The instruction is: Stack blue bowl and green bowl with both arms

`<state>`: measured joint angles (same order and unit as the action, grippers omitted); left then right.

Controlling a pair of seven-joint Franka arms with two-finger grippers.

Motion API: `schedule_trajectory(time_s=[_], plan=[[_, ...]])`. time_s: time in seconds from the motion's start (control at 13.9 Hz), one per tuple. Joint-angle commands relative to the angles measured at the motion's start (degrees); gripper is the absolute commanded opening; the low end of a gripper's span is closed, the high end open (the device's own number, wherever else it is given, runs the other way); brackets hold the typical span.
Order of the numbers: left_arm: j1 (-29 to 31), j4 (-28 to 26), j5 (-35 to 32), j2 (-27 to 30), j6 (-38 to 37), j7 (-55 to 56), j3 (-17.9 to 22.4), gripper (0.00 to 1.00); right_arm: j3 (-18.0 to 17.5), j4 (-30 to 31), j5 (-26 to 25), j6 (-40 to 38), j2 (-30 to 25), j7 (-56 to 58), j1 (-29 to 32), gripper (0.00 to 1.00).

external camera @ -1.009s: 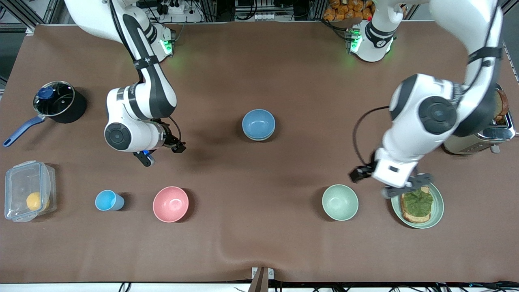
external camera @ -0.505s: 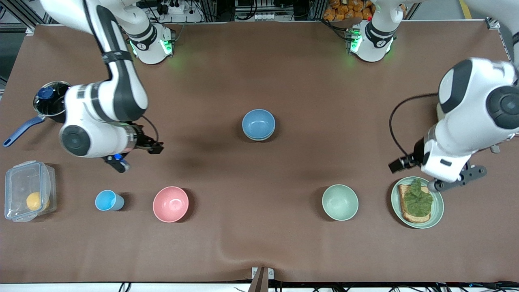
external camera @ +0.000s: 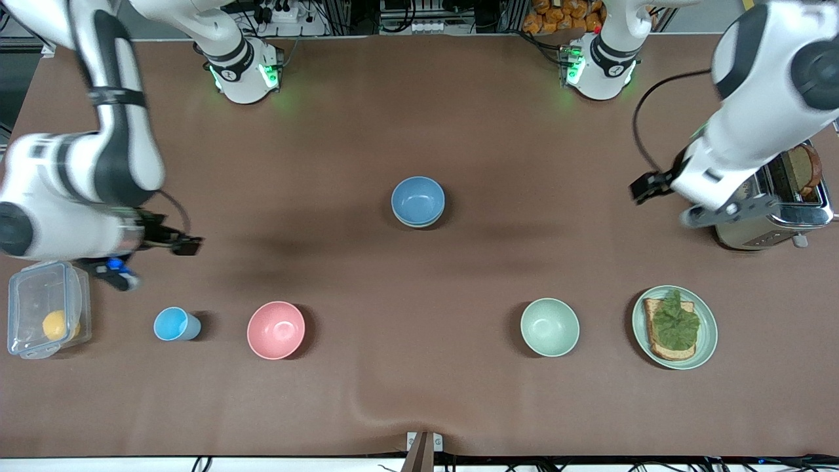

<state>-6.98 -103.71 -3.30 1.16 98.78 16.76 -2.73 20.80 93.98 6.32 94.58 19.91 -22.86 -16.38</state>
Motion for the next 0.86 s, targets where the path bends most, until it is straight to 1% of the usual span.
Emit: schedule_trajectory(time_s=[0.0,0.07,0.14,0.29,0.36,0.58,0.65,0.79], plan=[[0.12,-0.71,1.19,2.18,0.71,-1.99,0.80,1.00,-6.27,-2.13,-4.46,-0.72,-2.59,3.07,6.33,1.00],[0.21,0.51,1.28,2.00,0.62,-2.08,0.71,1.00,-7.43,-2.48,-4.64,-0.72,-3.64,4.39,8.18,1.00],[0.30,1.57,1.28,1.92,0.62,-2.08,0.71,1.00,-9.87,-3.09,-4.30,-0.63,-5.13,6.49,10.81,1.00],[1.26,3.51,1.36,1.83,-0.42,-1.99,0.45,1.00,-17.25,-2.92,-4.47,-0.80,-8.73,10.97,17.05,1.00],[1.26,5.26,1.45,1.65,-2.26,-1.99,0.36,1.00,-17.98,-2.66,-4.47,-1.24,-10.49,11.51,18.04,1.00],[1.70,11.41,3.56,0.60,-8.59,-2.08,0.36,1.00,-18.25,-3.18,-4.03,-2.73,-14.28,11.25,18.48,1.00],[1.70,11.77,3.65,0.60,-9.65,-2.17,0.09,1.00,-18.16,-3.53,-4.20,-2.65,-15.33,11.34,18.22,1.00],[2.40,13.08,4.87,0.51,-10.01,-2.17,-0.52,1.00,-17.90,-4.24,-4.03,-3.09,-15.52,11.52,18.48,1.00]])
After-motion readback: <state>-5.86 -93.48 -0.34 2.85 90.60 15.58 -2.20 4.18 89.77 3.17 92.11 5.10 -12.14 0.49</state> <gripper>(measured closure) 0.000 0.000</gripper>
